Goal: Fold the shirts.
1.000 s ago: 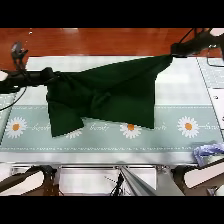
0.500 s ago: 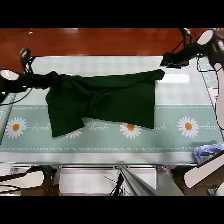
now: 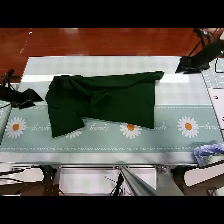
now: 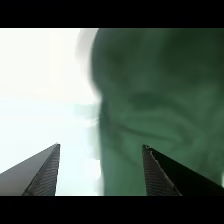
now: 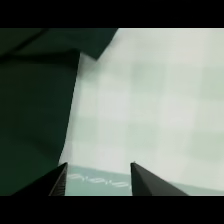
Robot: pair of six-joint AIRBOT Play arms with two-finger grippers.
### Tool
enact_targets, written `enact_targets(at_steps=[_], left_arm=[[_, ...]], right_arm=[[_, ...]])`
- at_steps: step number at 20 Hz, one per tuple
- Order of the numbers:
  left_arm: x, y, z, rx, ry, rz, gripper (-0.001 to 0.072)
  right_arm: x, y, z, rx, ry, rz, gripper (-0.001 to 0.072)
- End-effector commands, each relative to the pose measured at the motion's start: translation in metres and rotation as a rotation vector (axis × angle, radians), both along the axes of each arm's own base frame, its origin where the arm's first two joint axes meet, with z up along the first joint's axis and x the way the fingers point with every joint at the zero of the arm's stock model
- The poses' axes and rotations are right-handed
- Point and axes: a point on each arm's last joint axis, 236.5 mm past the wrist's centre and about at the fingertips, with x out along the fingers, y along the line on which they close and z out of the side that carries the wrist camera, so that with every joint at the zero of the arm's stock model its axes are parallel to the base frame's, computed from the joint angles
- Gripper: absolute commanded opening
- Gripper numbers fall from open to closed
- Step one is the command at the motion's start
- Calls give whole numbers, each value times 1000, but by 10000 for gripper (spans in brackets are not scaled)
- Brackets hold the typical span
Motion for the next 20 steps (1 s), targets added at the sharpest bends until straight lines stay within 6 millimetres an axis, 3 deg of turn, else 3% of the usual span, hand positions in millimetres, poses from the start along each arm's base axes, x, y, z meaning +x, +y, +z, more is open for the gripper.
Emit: enact_targets(at_steps=[1, 5, 8, 11, 13, 15, 20], left_arm=[[-9, -10, -22, -87, 68, 26, 618], [24, -32, -39, -133, 8, 71, 617], [37, -36, -38, -94, -22, 40, 538], [43, -37, -37, -94, -25, 66, 326], [35, -44, -45, -124, 22, 55, 311], [32, -47, -44, -139, 36, 35, 27], [29, -53, -31, -163, 41, 5, 27]], right_arm=[[-25, 13, -19, 170, 92, -12, 499], [-26, 19, -25, 195, 97, -18, 499], [-22, 25, -19, 226, 75, -16, 499], [-24, 26, -17, 228, 80, -12, 499], [-25, 26, -15, 227, 78, -10, 499], [-28, 27, -12, 227, 83, -6, 499], [-65, 15, -29, 170, 190, 27, 499]])
